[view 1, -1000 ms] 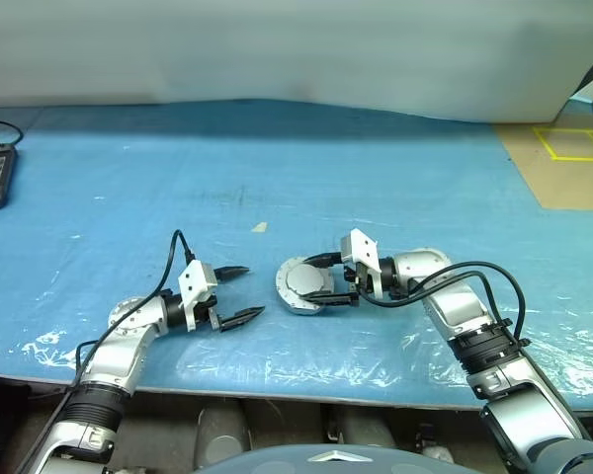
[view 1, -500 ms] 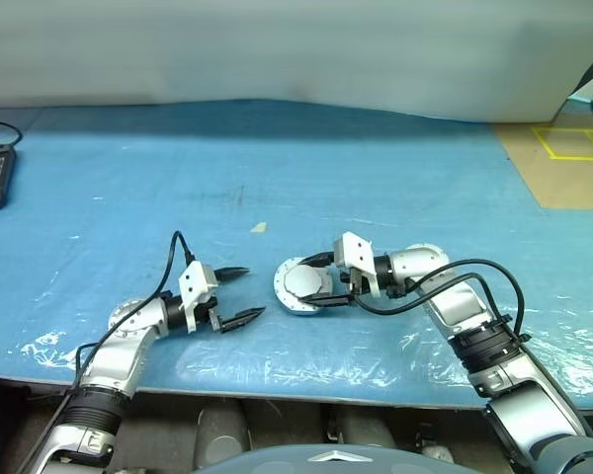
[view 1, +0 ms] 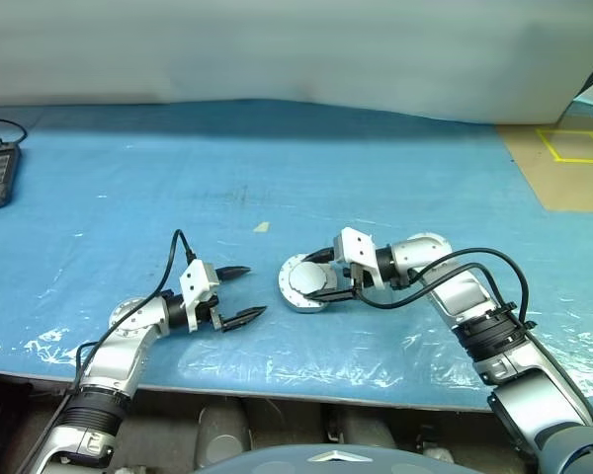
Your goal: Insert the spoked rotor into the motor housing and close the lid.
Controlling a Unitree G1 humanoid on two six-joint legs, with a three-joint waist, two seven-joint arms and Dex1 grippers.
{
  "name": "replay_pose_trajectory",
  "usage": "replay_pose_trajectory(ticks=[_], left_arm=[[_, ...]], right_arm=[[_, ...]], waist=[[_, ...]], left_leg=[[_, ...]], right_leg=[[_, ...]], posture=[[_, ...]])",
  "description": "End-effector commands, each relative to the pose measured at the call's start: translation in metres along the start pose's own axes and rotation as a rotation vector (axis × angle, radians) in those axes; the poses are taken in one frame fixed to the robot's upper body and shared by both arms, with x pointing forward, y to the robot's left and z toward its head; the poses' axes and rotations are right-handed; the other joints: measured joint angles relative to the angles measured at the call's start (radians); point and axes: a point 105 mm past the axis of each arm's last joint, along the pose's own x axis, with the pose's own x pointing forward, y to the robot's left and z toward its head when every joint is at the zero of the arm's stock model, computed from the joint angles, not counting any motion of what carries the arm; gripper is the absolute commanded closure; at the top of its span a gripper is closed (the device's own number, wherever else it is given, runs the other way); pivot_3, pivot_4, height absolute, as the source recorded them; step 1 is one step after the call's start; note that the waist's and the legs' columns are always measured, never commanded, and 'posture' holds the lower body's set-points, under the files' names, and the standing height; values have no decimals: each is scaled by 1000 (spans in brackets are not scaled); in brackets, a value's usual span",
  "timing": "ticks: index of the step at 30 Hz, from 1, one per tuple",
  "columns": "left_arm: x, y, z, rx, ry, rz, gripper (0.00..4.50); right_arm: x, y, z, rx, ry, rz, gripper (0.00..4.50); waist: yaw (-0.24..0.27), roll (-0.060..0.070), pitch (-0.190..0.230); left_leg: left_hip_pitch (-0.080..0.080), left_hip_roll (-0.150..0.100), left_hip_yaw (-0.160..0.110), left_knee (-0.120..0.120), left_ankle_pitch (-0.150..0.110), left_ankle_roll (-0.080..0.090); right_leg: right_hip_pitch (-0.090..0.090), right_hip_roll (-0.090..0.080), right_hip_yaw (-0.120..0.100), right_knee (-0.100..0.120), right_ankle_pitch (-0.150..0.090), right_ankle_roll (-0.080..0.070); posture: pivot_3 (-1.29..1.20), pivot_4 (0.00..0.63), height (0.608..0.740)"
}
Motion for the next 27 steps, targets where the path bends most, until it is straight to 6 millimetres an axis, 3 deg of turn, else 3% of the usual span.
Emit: replay_pose_trajectory(ticks=[1,6,12,15,26,27], left_arm=[[1,1,10,32,-28,-4,0],[4,8,14,-12,-69,42,0],[19,20,34,-76,-145,68,0],[26,20,37,-88,-154,25,616],[40,10,36,-98,-160,-57,4482],[41,9,35,-95,-159,-62,4482]], right_arm=[[-3,-1,-9,18,43,-11,1555],[0,3,-16,45,63,0,1555],[0,5,-22,49,81,5,1555],[0,5,-23,49,85,3,1555],[-1,7,-24,45,92,-7,1555],[-1,8,-24,44,92,-8,1555]], waist=[[0,0,0],[0,0,0],[0,0,0],[-1,0,0],[0,0,0],[0,0,0]], left_leg=[[0,0,0,0,0,0],[0,0,0,0,0,0],[1,0,0,1,0,0],[1,0,0,1,0,0],[1,-1,0,1,0,0],[1,-1,0,1,0,0]], right_leg=[[0,0,0,0,0,0],[0,0,0,0,0,0],[0,0,0,1,0,0],[1,0,0,1,0,0],[1,-1,0,1,0,0],[1,-1,0,1,0,0]], posture=[[0,150,740],[0,150,740],[0,150,740],[0,150,740],[0,150,740],[0,150,740]])
